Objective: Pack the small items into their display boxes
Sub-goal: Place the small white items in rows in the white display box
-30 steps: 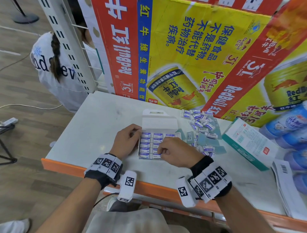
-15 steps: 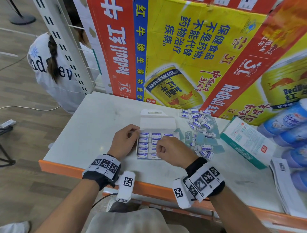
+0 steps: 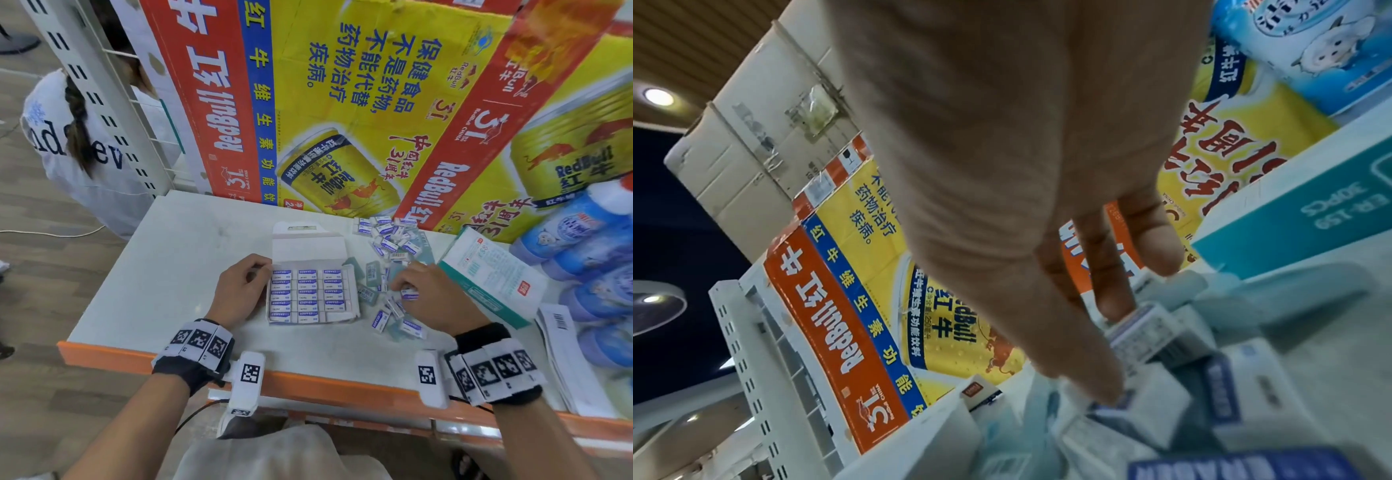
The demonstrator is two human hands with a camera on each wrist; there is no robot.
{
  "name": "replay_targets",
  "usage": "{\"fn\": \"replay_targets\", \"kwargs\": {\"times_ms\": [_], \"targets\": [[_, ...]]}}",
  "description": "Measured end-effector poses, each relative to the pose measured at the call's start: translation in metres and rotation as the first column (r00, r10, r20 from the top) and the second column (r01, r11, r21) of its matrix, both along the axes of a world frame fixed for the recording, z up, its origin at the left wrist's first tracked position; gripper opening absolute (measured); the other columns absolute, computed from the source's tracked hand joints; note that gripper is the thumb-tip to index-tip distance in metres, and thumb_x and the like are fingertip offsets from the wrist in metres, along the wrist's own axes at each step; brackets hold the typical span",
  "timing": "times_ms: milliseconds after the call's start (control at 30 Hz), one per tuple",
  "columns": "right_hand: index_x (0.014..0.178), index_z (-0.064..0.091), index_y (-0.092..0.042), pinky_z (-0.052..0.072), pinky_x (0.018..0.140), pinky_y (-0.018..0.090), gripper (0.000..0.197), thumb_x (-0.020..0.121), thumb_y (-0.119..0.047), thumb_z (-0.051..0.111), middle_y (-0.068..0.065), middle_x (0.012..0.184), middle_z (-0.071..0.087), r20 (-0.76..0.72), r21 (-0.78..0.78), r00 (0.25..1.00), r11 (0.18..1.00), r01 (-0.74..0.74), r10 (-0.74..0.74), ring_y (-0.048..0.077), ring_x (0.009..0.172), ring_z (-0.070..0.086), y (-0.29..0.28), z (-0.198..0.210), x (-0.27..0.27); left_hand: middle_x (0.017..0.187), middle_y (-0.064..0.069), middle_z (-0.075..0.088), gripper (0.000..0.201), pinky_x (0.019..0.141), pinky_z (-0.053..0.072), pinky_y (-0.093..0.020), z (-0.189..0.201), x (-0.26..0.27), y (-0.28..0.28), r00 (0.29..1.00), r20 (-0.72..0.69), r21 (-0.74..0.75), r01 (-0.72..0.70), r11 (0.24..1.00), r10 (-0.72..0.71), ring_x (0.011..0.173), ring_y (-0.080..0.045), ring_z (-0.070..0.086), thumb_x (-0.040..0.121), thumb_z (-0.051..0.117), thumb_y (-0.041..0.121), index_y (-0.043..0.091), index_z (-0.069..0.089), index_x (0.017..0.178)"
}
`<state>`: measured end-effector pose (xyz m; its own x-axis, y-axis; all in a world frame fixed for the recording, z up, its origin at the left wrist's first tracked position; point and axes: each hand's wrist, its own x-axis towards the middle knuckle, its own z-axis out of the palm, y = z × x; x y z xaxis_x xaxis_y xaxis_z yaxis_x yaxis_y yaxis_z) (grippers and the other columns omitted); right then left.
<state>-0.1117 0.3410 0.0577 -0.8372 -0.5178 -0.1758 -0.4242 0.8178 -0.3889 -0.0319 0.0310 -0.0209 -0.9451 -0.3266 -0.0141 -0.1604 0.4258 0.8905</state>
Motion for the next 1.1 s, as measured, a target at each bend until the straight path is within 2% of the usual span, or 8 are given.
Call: {"fn": "replay_targets", "kwargs": {"times_ms": [67,167,333,533,733,867,967,1100], "targets": [[0.090,0.064,-0.017,0.041,0.080,0.029,0.023,0.076,0.000,0.062,-0.006,0.091,0.056,-0.028,0.032,1.000,0.999,-0.009,0.010,0.017,0.091,0.049,0.000,-0.001,0.003,0.084,0.012,0.070,0.012,0.058,0.042,-0.009,0.000,0.000,0.000,1.000,0.010,-0.010,0.002,1.000,-0.002,0.073,0.001,0.062,0.094,0.053,0.025,0.027,0.064,0.090],[0.095,0.063,-0.017,0.040,0.080,0.029,0.023,0.080,0.000,0.061,-0.008,0.089,0.049,-0.028,0.029,0.999,0.999,-0.026,0.026,0.020,0.094,0.048,0.001,0.000,0.005,0.084,0.012,0.070,0.013,0.057,0.042,-0.008,0.000,0.000,-0.001,1.000,0.014,-0.021,0.010,1.000,-0.009,0.073,0.002,0.061,0.094,0.052,0.026,0.028,0.064,0.089],[0.112,0.063,-0.021,0.035,0.074,0.007,0.027,0.091,-0.007,0.054,-0.011,0.089,0.041,0.088,-0.199,0.996,0.980,0.008,0.010,-0.001,0.085,0.045,-0.006,0.006,0.006,0.084,0.011,0.070,0.013,0.054,0.042,-0.006,0.002,0.001,0.000,1.000,0.016,-0.019,0.007,1.000,-0.007,0.070,0.000,0.061,0.095,0.052,0.024,0.024,0.064,0.091],[0.089,0.057,-0.019,0.042,0.067,0.010,0.014,0.082,-0.011,0.066,-0.008,0.083,0.056,0.088,-0.433,0.995,0.902,0.004,0.039,0.003,0.075,0.052,-0.035,0.010,0.021,0.083,0.011,0.070,0.013,0.057,0.041,-0.017,0.004,0.001,0.001,0.999,0.044,0.017,-0.022,1.000,0.021,0.068,0.001,0.060,0.094,0.053,0.025,0.025,0.065,0.089],[0.082,0.060,-0.017,0.046,0.070,0.027,0.011,0.077,-0.008,0.063,-0.009,0.080,0.058,0.067,-0.294,0.981,0.943,-0.155,0.182,0.012,0.078,0.053,-0.047,-0.005,0.027,0.079,0.012,0.069,0.013,0.052,0.039,-0.020,0.004,0.001,0.001,0.998,0.057,0.042,-0.030,0.999,0.028,0.064,-0.003,0.059,0.094,0.053,0.025,0.028,0.064,0.088],[0.080,0.061,-0.020,0.037,0.067,0.021,0.009,0.077,-0.011,0.063,-0.018,0.073,0.051,0.036,-0.230,0.973,0.950,-0.213,0.227,0.005,0.076,0.044,-0.050,-0.009,0.025,0.079,0.012,0.069,0.014,0.051,0.039,-0.019,0.004,0.001,0.001,0.998,0.061,0.048,-0.038,0.998,0.035,0.061,0.000,0.059,0.094,0.053,0.025,0.029,0.064,0.087],[0.082,0.064,-0.020,0.038,0.068,0.022,0.006,0.079,-0.014,0.064,-0.013,0.079,0.059,0.049,-0.190,0.967,0.953,-0.235,0.248,0.008,0.081,0.045,-0.051,-0.007,0.022,0.076,0.014,0.069,0.014,0.050,0.038,-0.017,0.004,0.001,0.002,0.998,0.060,0.044,-0.036,0.998,0.033,0.058,0.003,0.058,0.094,0.053,0.025,0.028,0.064,0.087],[0.084,0.067,-0.019,0.034,0.067,0.011,0.006,0.081,-0.015,0.064,-0.011,0.083,0.062,0.064,-0.144,0.960,0.955,-0.261,0.272,0.004,0.081,0.041,-0.054,-0.005,0.018,0.077,0.015,0.069,0.013,0.053,0.040,-0.018,0.005,0.001,0.002,0.998,0.050,0.036,-0.033,0.999,0.031,0.062,0.005,0.059,0.094,0.053,0.024,0.028,0.064,0.087]]}}
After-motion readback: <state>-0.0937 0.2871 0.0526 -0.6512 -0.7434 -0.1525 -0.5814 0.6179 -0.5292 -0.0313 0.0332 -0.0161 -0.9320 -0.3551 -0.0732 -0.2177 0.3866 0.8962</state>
